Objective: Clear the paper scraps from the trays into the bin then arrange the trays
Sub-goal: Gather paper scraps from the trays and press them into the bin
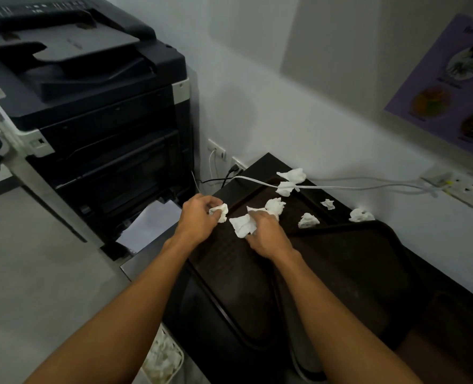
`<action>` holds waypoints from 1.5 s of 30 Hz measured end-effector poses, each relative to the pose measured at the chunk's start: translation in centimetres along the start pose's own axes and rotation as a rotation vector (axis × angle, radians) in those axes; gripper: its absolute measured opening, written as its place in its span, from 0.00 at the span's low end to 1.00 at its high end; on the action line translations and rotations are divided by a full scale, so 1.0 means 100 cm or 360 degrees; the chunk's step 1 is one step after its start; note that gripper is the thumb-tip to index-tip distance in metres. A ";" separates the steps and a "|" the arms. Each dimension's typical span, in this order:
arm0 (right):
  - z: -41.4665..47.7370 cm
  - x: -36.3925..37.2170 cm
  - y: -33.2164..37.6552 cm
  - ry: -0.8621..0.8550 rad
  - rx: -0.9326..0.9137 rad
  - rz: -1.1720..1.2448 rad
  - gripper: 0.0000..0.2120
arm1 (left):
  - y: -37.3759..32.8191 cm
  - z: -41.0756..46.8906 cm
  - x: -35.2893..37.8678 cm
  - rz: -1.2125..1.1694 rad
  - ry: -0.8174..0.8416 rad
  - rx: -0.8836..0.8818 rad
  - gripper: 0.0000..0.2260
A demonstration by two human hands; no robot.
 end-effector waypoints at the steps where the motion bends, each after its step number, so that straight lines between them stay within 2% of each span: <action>1: 0.001 0.007 0.004 0.0065 -0.0029 -0.0108 0.33 | 0.000 -0.001 0.000 0.0001 0.0001 0.0002 0.11; 3: 0.002 0.018 0.010 0.0121 -0.0069 -0.0335 0.31 | 0.000 -0.002 0.000 -0.0006 -0.0007 -0.0005 0.11; 5: 0.002 0.022 0.017 0.0066 -0.0109 -0.0451 0.25 | 0.000 -0.003 -0.001 0.0003 -0.0014 -0.0001 0.11; 11: -0.002 0.030 0.025 -0.0021 -0.0212 -0.0334 0.14 | 0.004 -0.008 -0.005 -0.0003 -0.0042 -0.0017 0.11; 14: -0.009 0.021 0.022 -0.0156 -0.0167 -0.0063 0.12 | 0.006 -0.011 -0.008 -0.0035 -0.0039 -0.0017 0.11; 19: -0.030 -0.019 0.015 -0.0441 0.0009 0.0625 0.07 | 0.009 -0.015 -0.013 -0.0072 -0.0046 -0.0032 0.12; 21: -0.039 -0.037 0.013 -0.0530 0.0057 0.0835 0.09 | 0.010 -0.017 -0.015 -0.0082 -0.0046 -0.0019 0.11; 26: -0.039 -0.031 -0.010 -0.0380 0.0388 0.1157 0.15 | 0.010 -0.021 -0.017 -0.0094 -0.0067 -0.0002 0.10; 29: -0.034 -0.024 -0.018 -0.0280 0.0491 0.0783 0.11 | 0.011 -0.024 -0.017 -0.0104 -0.0062 -0.0013 0.10; 31: -0.032 -0.016 -0.007 -0.0153 0.0397 0.0516 0.10 | 0.013 -0.026 -0.017 -0.0105 -0.0062 -0.0015 0.10; 32: -0.030 -0.010 0.001 -0.0098 0.0329 0.0419 0.12 | 0.013 -0.027 -0.018 -0.0101 -0.0061 -0.0019 0.10; 35: -0.027 0.009 0.019 0.0054 0.0170 0.0296 0.29 | 0.016 -0.029 -0.022 -0.0095 -0.0078 -0.0024 0.10; 37: -0.026 0.023 0.027 0.0132 0.0062 0.0134 0.34 | 0.020 -0.030 -0.025 -0.0095 -0.0088 -0.0034 0.10; 41: -0.028 0.038 0.039 0.0126 -0.0127 -0.0125 0.27 | 0.028 -0.032 -0.032 -0.0084 -0.0102 -0.0064 0.10; 45: -0.031 0.033 0.041 -0.0009 -0.0128 0.0024 0.18 | 0.031 -0.037 -0.038 -0.0084 -0.0108 -0.0073 0.10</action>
Point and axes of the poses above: each hand's wrist, its own z-axis towards the middle knuckle, its own x-axis out of the palm, y = z × x, the point moved 10 cm from there along z, towards the middle knuckle, and after that the axes turned 1 degree about -z, right-handed, at the moved point
